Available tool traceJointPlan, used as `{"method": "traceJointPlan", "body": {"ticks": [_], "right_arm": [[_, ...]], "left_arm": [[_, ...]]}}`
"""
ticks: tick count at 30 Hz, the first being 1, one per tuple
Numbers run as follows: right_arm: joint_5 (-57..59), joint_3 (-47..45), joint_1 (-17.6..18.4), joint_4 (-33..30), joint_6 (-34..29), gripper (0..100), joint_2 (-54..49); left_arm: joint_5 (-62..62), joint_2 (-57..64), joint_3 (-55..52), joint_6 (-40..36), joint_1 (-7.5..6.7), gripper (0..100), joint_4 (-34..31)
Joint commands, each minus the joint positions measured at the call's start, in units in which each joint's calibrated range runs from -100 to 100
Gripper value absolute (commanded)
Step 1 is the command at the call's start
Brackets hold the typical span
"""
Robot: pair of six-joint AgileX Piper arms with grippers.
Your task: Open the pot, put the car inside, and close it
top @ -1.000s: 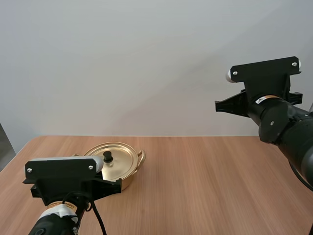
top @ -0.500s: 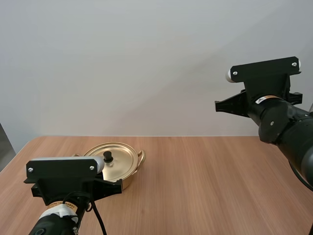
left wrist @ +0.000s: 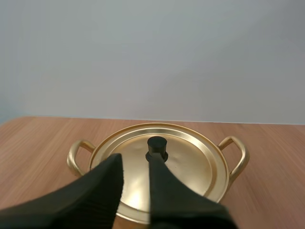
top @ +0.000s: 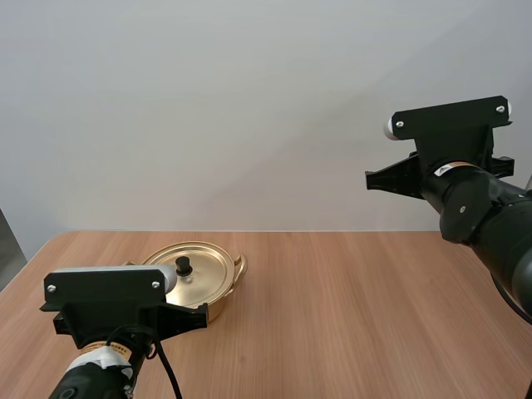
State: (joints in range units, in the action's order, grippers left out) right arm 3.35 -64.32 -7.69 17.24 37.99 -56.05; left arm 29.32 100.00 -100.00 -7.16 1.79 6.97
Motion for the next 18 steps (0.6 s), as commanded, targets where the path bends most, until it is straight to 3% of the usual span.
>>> {"method": "traceJointPlan", "body": {"ticks": [1,18], "right_arm": [[0.0,0.0,0.0,0.0,0.0,0,-0.6],[0.0,0.0,0.0,0.0,0.0,0,-1.4]], "left_arm": [[-0.1,0.0,0.0,0.3,-0.03,0,0.0],[-0.6,0.0,0.0,0.3,-0.03,0,0.0]]}}
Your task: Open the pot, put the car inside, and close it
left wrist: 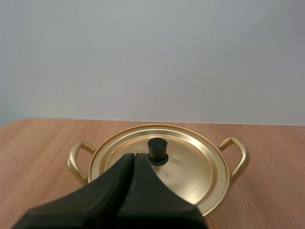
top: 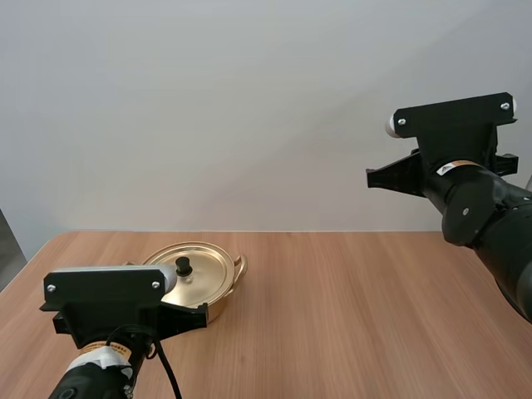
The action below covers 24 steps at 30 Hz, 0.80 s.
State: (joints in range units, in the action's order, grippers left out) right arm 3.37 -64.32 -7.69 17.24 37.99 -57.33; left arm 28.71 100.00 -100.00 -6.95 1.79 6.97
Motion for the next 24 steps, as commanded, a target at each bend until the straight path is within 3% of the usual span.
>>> {"method": "traceJointPlan", "body": {"ticks": [1,8,14,24], "right_arm": [[0.0,0.0,0.2,0.0,0.0,0,-0.2],[0.1,-1.7,4.9,0.1,0.0,0,-6.9],[1.4,-11.4,9.0,1.8,0.0,0,-18.4],[6.7,-26.2,9.5,9.7,0.0,0,-34.5]], "left_arm": [[0.0,0.0,0.0,0.1,-0.03,0,0.0],[0.0,0.0,0.0,0.1,-0.03,0,0.0],[0.0,0.0,0.0,0.1,-0.03,0,0.0],[0.0,0.0,0.0,0.1,-0.03,0,0.0]]}}
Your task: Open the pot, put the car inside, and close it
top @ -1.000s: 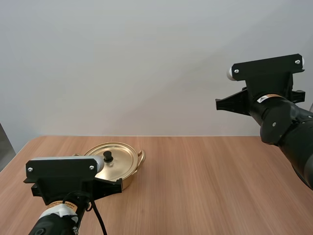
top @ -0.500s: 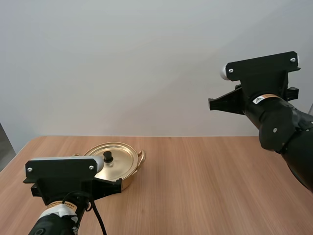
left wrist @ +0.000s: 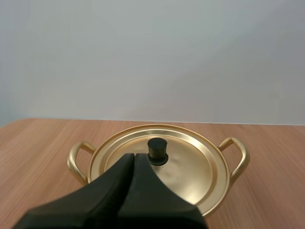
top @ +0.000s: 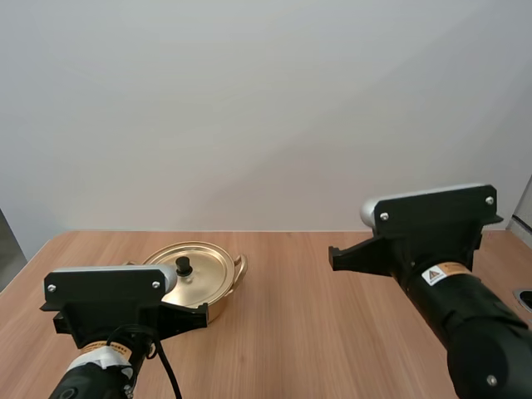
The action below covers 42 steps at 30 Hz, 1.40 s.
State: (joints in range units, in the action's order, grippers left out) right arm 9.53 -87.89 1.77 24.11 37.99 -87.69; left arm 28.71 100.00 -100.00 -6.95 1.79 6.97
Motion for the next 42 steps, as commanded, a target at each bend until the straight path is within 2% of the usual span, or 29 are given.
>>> {"method": "traceJointPlan", "body": {"ticks": [1,6,12,18,22,25,26,29,33,35,40,42], "right_arm": [[1.3,-3.2,0.0,3.6,0.0,0,-5.1],[2.3,-7.2,0.0,3.8,0.0,0,-12.3],[1.9,-8.1,0.0,13.4,0.0,0,-11.8],[1.7,-8.1,0.0,13.7,0.0,0,-11.8],[-2.3,-10.2,0.0,6.7,0.0,0,-11.8],[-12.7,-12.1,0.0,1.7,0.0,0,-11.8],[-12.4,-12.1,0.0,0.3,0.0,0,-11.8],[-13.2,-12.1,0.0,0.4,0.0,0,-11.8],[-11.2,-12.1,0.0,4.5,0.0,0,-11.8],[-10.3,-12.1,0.0,3.4,0.0,0,-11.8],[-7.2,-12.1,0.0,-12.7,0.0,0,-11.8],[-5.8,-12.1,0.0,-15.1,0.0,0,-11.8]], "left_arm": [[0.0,0.0,0.0,0.1,-0.03,0,0.0],[0.0,0.0,0.0,0.1,-0.03,0,0.0],[0.0,0.0,0.0,0.1,-0.03,0,0.0],[0.0,0.0,0.0,0.1,-0.03,0,0.0],[0.0,0.0,0.0,0.1,-0.03,0,0.0],[0.0,0.0,0.0,0.1,-0.03,0,0.0],[0.0,0.0,0.0,0.1,-0.03,0,0.0],[0.0,0.0,0.0,0.1,-0.03,0,0.0],[0.0,0.0,0.0,0.1,-0.03,0,0.0],[0.0,0.0,0.0,0.1,-0.03,0,0.0],[0.0,0.0,0.0,0.1,-0.03,0,0.0],[0.0,0.0,0.0,0.1,-0.03,0,0.0]]}}
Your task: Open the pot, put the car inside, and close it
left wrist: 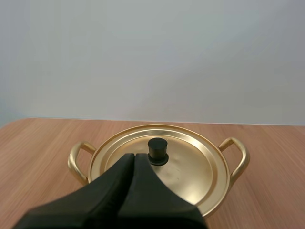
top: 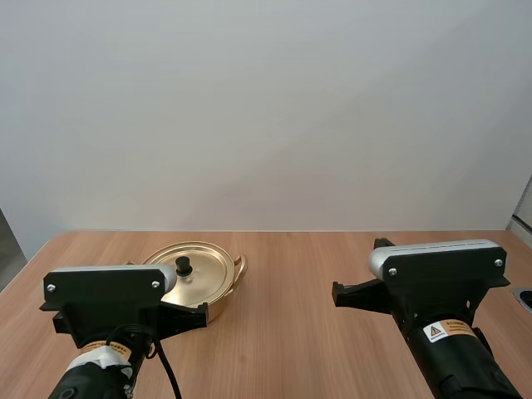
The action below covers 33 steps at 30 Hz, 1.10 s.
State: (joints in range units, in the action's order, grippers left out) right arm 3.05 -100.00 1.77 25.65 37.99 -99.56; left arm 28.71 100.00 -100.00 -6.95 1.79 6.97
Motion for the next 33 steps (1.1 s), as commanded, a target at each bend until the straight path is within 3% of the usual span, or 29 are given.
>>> {"method": "traceJointPlan", "body": {"ticks": [1,10,16,19,24,28,33], "right_arm": [[0.9,0.0,0.0,-16.4,0.0,0,0.1],[2.6,0.0,0.0,-17.8,-0.3,0,0.1],[8.2,0.0,0.0,-19.3,-16.6,0,0.1],[8.6,0.0,0.0,-20.7,-20.1,0,0.1],[18.6,0.0,0.0,-26.5,-21.1,0,0.1],[27.1,0.0,0.0,-26.9,-21.3,0,0.1],[27.1,0.0,0.0,-26.8,-23.5,0,0.1]], "left_arm": [[0.0,0.0,0.0,0.1,-0.03,0,0.0],[0.0,0.0,0.0,0.1,-0.03,0,0.0],[0.0,0.0,0.0,0.1,-0.03,0,0.0],[0.0,0.0,0.0,0.1,-0.03,0,0.0],[0.0,0.0,0.0,0.1,-0.03,0,0.0],[0.0,0.0,0.0,0.1,-0.03,0,0.0],[0.0,0.0,0.0,0.1,-0.03,0,0.0]]}}
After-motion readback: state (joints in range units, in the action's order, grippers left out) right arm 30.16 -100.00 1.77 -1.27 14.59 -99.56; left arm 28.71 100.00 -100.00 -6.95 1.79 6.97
